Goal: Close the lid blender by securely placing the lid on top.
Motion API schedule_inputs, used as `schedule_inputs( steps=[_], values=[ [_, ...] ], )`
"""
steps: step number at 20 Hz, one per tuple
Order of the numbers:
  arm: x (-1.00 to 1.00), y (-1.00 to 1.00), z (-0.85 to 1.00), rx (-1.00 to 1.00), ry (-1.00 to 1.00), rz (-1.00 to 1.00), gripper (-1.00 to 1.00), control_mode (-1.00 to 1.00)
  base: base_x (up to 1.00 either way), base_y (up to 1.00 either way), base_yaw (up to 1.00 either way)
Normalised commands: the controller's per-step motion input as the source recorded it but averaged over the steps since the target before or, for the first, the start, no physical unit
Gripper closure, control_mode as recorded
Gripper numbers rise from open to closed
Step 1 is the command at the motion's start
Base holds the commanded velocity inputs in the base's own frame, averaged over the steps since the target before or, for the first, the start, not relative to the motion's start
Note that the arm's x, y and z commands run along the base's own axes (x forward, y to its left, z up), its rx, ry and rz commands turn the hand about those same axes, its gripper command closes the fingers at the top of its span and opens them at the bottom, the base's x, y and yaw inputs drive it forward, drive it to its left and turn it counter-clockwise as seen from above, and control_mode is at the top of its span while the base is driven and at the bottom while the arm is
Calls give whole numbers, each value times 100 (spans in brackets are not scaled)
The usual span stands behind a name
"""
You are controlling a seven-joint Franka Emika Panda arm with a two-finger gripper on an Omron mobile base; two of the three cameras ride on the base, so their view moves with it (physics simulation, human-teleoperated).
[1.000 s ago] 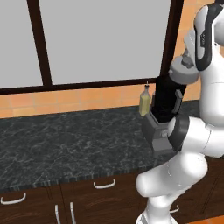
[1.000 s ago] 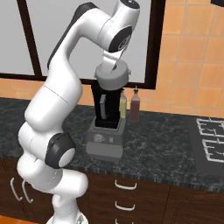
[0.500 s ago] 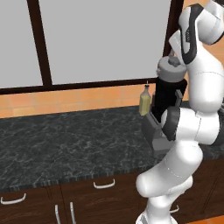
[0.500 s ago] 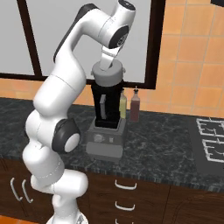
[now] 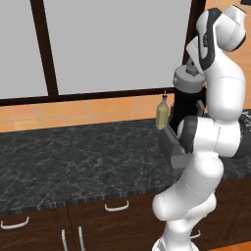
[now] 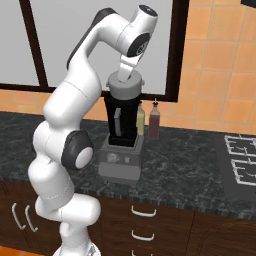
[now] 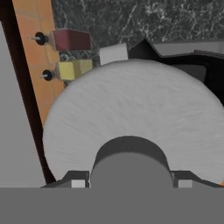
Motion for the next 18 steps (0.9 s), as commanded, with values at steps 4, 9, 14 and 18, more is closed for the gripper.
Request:
schedule_inputs(
  steps=[4, 9, 14, 18],
  values=[
    [1, 0, 0, 0, 5, 0, 100, -100, 0, 0, 0],
    [-27, -7, 0, 0, 7, 0, 100, -100, 0, 0, 0],
    [-40, 0, 8, 0, 9, 0, 100, -100, 0, 0, 0],
    [-54, 0, 5, 0, 5, 0, 100, -100, 0, 0, 0]
  ],
)
